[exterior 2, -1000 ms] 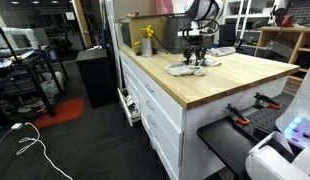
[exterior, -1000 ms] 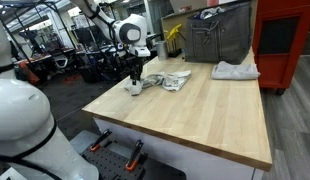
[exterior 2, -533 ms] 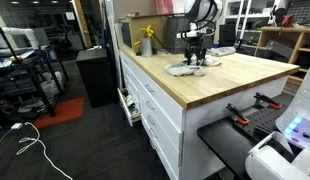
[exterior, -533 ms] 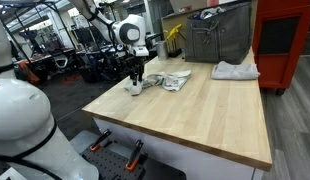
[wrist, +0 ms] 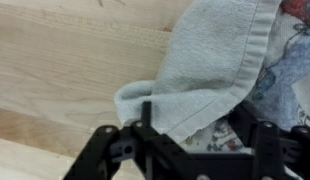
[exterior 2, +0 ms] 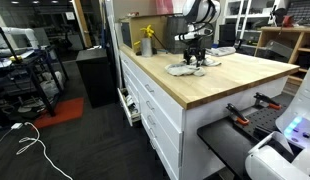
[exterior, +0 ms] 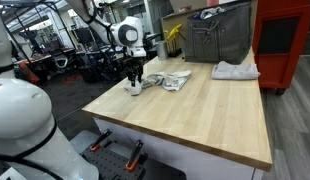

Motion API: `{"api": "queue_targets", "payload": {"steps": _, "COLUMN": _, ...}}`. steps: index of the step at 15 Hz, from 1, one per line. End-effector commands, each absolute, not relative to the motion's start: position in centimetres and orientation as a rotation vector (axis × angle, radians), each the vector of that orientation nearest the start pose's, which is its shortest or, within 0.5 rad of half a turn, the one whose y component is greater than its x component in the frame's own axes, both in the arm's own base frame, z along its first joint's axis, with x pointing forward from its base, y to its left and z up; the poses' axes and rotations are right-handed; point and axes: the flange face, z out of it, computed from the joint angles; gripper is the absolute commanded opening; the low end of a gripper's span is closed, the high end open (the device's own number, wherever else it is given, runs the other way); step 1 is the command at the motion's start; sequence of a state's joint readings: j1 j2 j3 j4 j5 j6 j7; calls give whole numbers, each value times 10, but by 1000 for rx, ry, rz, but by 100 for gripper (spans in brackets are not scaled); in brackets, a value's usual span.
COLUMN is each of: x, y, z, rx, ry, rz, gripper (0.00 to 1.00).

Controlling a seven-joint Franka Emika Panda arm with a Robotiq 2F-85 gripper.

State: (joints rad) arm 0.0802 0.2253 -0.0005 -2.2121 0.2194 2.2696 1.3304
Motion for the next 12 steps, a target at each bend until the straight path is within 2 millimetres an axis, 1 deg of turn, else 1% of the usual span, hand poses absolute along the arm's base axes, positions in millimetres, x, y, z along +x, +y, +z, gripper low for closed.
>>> {"api": "queue_targets", "payload": {"steps": 1, "x": 528, "y": 48, "z": 266, "rx": -2366, "ry": 2067, "rz": 355, "gripper": 49}}
{"api": "queue_targets", "payload": {"steps": 5, "x": 523, "y": 44, "z": 270, "rx": -2357, "ry": 2078, "rz": 357, "gripper": 18}}
{"api": "queue_targets", "payload": {"steps": 7, "x": 518, "y": 40, "z": 274, "rx": -2351, "ry": 2080, "rz": 345, "gripper": 5}}
{"api": "queue_targets", "payload": {"steps": 8, "x": 515, "y": 37, "z": 276, "rx": -2346, "ry": 2081, "rz": 338, "gripper": 0}}
{"api": "queue_targets", "payload": {"steps": 10, "x": 506, "y": 32, "z": 283, "rx": -2343, "ry": 2077, "rz": 332, "gripper": 0}}
{"api": "queue_targets", "payload": {"steps": 12, "x": 493, "y": 30, "z": 288, "rx": -2374, "ry": 2039, "rz": 360, "gripper": 0}}
